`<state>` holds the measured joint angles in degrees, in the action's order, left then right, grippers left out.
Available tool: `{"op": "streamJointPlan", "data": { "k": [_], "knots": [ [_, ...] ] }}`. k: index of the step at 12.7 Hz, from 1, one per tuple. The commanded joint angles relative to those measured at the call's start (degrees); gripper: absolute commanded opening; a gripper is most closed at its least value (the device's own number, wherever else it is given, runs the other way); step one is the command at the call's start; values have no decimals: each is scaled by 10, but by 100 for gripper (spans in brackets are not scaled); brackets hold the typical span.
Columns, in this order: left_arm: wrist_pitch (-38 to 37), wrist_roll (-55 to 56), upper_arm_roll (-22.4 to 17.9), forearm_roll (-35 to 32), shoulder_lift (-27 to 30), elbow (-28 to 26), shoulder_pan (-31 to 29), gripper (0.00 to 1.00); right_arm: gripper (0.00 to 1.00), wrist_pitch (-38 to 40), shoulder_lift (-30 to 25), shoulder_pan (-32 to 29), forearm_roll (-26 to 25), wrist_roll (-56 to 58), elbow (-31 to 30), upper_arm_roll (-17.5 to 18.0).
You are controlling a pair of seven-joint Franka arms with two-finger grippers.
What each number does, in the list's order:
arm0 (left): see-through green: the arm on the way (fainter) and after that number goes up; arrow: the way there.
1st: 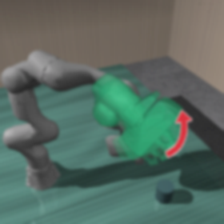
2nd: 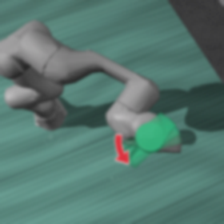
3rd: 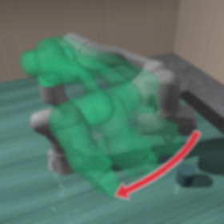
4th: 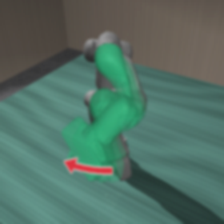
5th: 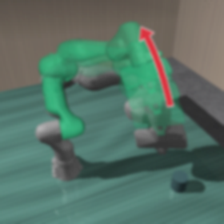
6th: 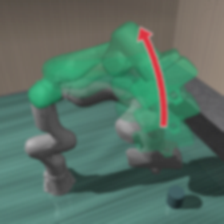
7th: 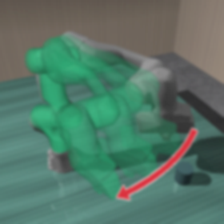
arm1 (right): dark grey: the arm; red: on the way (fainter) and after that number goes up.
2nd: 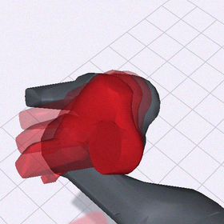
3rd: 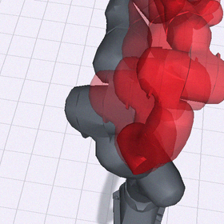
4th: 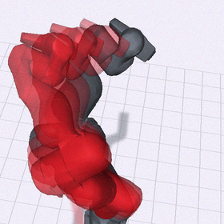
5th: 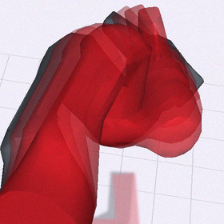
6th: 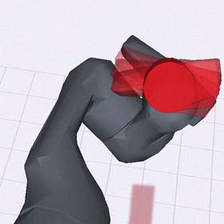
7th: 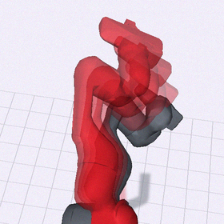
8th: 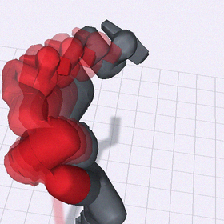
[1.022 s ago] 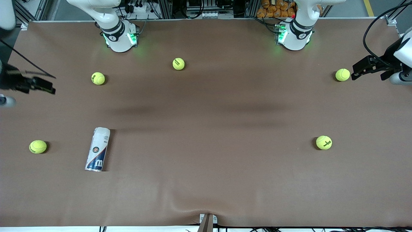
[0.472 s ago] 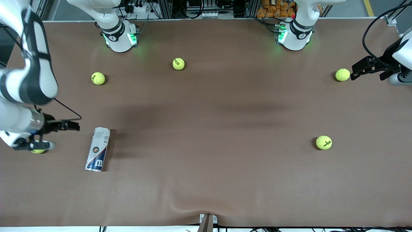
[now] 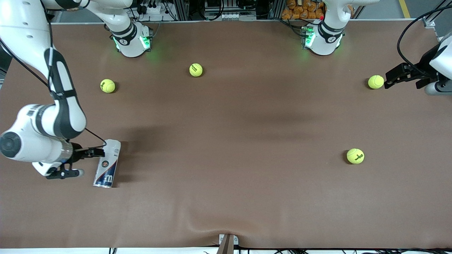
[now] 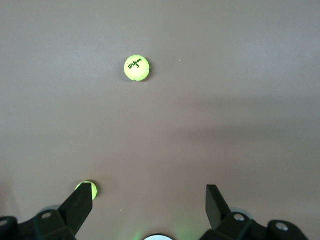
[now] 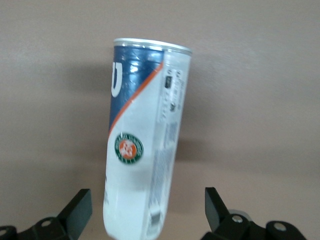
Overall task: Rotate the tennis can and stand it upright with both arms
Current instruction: 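Lower the right gripper and grasp the tennis can around its body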
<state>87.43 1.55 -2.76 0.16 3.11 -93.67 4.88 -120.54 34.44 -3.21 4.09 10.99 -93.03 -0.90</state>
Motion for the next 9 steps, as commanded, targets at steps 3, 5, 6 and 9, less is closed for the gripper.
{"op": "streamJointPlan", "data": {
  "k": [3,5,6,9],
  "knots": [
    [-6,4,1,4,-2,4,-3,100,100,-28,51,19,12,9,16,2],
    [-6,1,1,4,-2,4,-3,100,100,-39,57,18,7,11,14,2],
    [-6,1,1,4,-2,4,-3,100,100,-41,59,18,5,17,14,2],
    [-6,0,0,4,-2,3,-4,100,100,-43,72,20,2,20,16,2]
  ]
}}
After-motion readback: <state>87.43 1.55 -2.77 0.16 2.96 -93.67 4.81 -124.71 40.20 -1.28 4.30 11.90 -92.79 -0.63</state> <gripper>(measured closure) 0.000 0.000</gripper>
